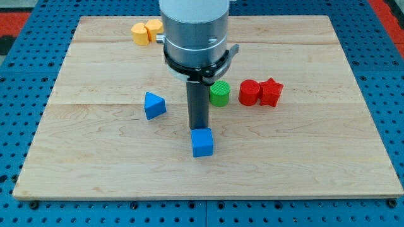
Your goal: Move the blue cube diagonally to the bottom right side of the red star
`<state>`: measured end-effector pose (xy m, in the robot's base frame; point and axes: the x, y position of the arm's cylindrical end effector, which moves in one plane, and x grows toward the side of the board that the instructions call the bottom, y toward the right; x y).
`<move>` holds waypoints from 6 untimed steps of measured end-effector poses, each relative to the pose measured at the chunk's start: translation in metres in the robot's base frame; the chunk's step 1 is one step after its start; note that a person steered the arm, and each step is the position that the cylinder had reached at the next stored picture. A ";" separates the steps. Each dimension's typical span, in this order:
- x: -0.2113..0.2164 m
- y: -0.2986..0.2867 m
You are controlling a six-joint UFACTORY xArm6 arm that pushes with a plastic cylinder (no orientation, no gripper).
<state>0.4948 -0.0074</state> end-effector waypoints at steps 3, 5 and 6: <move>0.037 -0.036; 0.047 0.101; 0.024 0.092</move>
<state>0.5186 0.0844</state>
